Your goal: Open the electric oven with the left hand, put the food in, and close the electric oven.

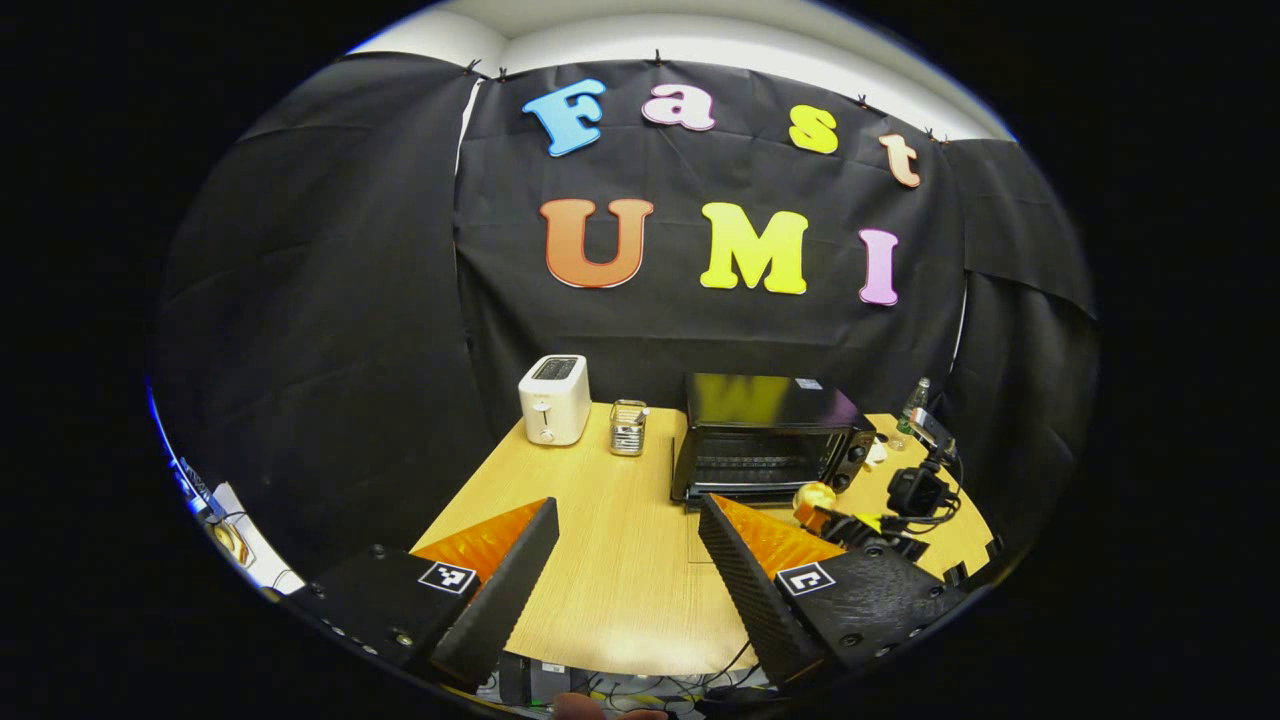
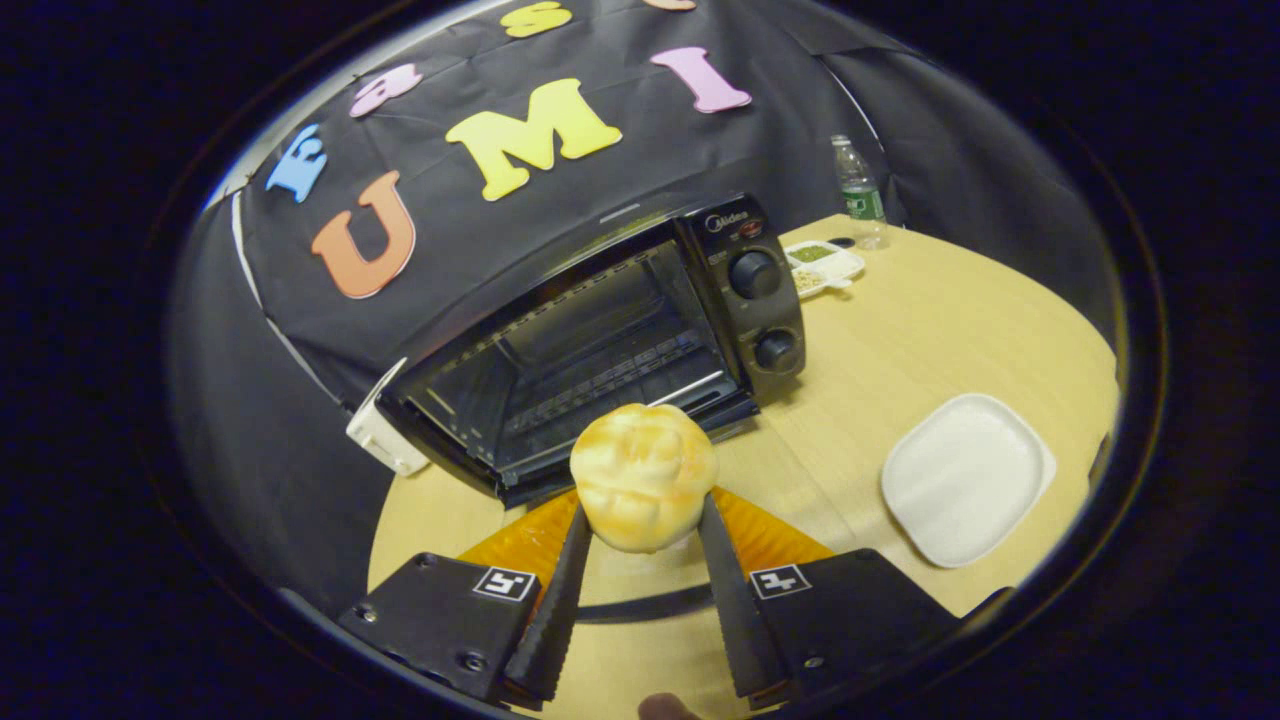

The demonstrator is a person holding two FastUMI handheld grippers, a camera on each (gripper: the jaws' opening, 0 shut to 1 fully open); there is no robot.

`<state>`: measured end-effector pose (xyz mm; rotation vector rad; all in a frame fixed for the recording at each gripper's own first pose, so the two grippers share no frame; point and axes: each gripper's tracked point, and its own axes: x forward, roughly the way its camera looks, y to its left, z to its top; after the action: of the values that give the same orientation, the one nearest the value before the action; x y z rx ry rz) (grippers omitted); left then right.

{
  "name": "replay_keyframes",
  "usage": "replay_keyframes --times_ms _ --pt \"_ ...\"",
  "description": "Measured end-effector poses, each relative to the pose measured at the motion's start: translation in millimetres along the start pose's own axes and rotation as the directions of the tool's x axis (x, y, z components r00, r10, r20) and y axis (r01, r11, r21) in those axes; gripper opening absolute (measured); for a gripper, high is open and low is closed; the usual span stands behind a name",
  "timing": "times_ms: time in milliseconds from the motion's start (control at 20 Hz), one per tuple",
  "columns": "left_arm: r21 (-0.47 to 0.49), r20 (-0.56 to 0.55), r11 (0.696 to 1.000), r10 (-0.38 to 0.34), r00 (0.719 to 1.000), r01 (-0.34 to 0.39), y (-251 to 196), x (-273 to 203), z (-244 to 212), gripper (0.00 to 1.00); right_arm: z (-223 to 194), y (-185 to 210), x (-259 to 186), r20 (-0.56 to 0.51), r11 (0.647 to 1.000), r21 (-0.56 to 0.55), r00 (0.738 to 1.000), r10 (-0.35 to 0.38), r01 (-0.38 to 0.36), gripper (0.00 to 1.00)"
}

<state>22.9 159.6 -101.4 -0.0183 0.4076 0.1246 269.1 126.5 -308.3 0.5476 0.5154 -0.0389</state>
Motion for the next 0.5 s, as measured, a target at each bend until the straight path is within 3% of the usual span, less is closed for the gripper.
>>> replay_keyframes --times_ms 500 --pt "-0.006 -0.078 0.999 0.031 0.996 -0.031 41.2 1.4 -13.7 0.94 41.7 36.4 92.6 0.153 0.978 0.208 0.987 -0.044 0.011 0.63"
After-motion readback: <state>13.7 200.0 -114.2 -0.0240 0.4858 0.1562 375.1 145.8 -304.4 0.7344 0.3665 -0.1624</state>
